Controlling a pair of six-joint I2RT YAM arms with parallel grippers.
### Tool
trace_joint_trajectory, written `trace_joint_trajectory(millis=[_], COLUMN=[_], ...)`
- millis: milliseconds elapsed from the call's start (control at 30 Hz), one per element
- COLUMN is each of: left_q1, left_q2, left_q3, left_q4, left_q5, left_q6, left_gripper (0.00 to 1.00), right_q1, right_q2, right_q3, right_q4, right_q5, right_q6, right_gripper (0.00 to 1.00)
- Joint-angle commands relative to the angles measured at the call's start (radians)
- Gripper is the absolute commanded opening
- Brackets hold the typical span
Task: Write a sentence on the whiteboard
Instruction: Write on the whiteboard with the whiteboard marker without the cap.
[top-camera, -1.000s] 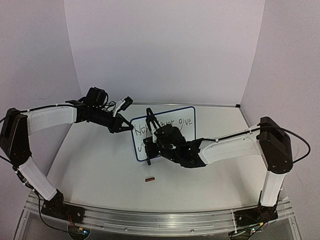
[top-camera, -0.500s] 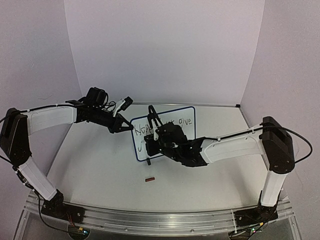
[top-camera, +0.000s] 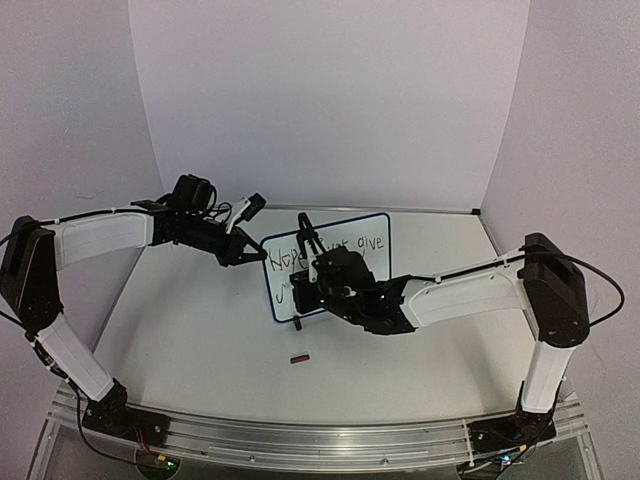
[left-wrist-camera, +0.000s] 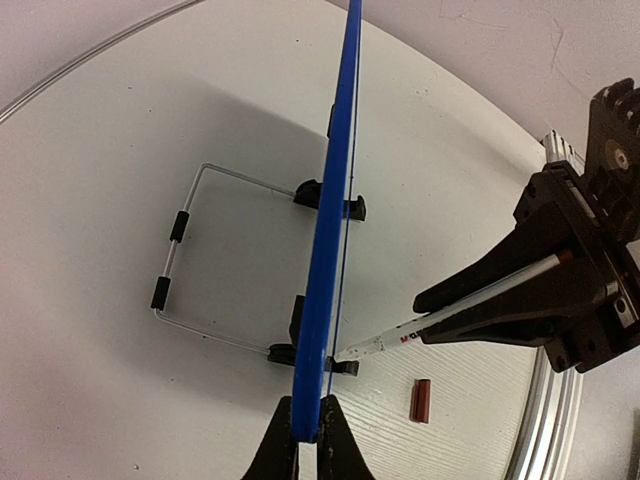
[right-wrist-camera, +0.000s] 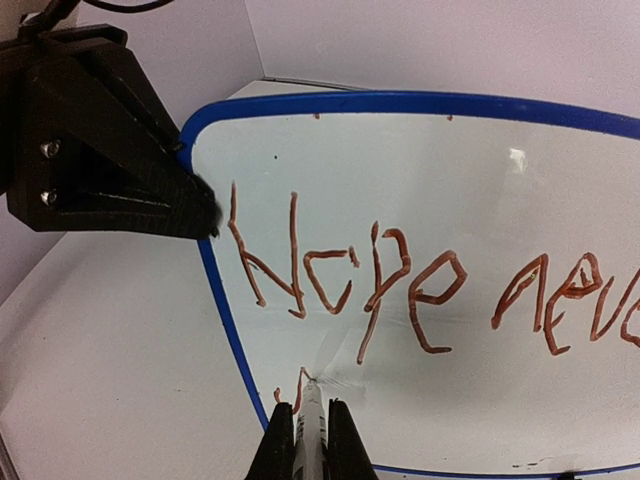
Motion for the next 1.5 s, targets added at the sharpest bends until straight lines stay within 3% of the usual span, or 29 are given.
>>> trace_joint_trajectory(millis=[0, 433, 733, 1467], left_q1=[-0.006, -0.006, -0.006, -0.007], left_q2=[0.012, 0.002, 0.002, 0.000], left_q3=[0.007, 0.004, 0.005, 0.003], left_q4=[-0.047, -0.043, -0.042, -0.042], left_q5=[-0.067, -0.075, -0.080, -0.089], left_q6=[0.043, 0.041, 0.037, 0.037], left_gripper=[0.00, 0.00, 0.00, 0.00], right_q1=[-0.002, -0.004, -0.008, -0.137], right_q2=[-0.017, -0.287, -0.427, -0.328], right_q3=[-0.014, -0.136, -0.115, -0.164], right_q4=[0.006, 0.015, -0.075, -0.033], right_q5=[0.038, 0.081, 0.145, -0.064], right_q6=[0.001, 0.014, -0.068, 0.044], right_gripper=[0.00, 0.00, 0.00, 0.00])
